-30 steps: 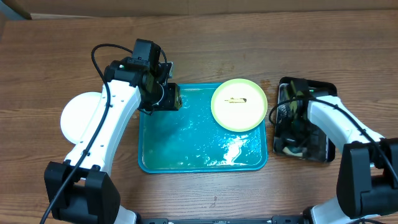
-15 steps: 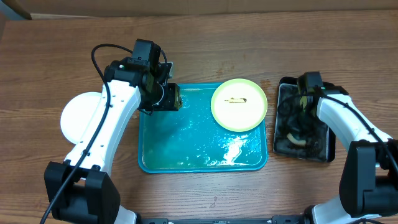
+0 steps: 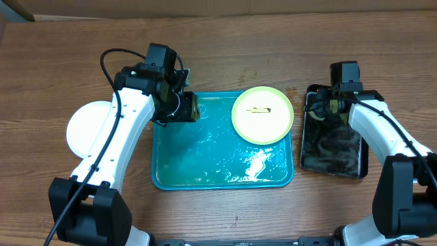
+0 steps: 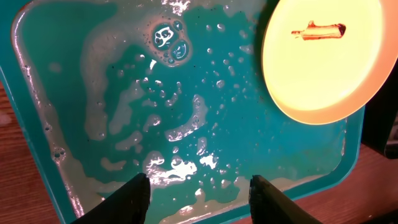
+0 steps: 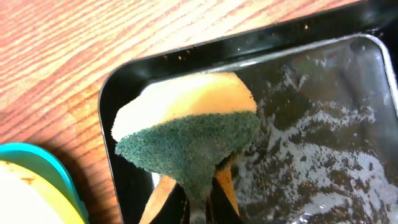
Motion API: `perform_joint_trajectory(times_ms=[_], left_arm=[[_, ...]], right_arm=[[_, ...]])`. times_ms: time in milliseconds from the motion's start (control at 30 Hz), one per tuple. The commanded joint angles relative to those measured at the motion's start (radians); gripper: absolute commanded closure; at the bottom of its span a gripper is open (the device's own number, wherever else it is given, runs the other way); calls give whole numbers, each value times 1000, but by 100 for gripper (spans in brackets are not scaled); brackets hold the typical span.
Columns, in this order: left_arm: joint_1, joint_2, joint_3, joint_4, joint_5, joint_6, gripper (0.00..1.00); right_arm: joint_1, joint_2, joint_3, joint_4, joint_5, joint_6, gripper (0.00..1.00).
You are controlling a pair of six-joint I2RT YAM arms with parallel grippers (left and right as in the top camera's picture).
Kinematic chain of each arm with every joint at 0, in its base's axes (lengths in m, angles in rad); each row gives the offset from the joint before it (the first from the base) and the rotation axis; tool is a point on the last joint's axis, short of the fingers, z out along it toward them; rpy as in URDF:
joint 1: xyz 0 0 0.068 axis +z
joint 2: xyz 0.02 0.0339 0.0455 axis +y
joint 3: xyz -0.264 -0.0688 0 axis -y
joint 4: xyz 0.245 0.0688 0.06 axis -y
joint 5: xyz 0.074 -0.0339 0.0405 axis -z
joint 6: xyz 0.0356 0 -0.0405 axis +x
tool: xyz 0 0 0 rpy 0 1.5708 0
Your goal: Clean dirty plates on tray and stack at the side
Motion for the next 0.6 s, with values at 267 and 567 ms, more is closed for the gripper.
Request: perform_joint_trajectory(times_ms=[267, 567], left_arm=[[-1, -6, 16, -2, -2, 18, 46], [-1, -6, 16, 0, -2, 18, 43]], right_arm=[[0, 75, 25, 73, -311, -84, 96], [-3, 72, 31, -62, -182, -106, 96]])
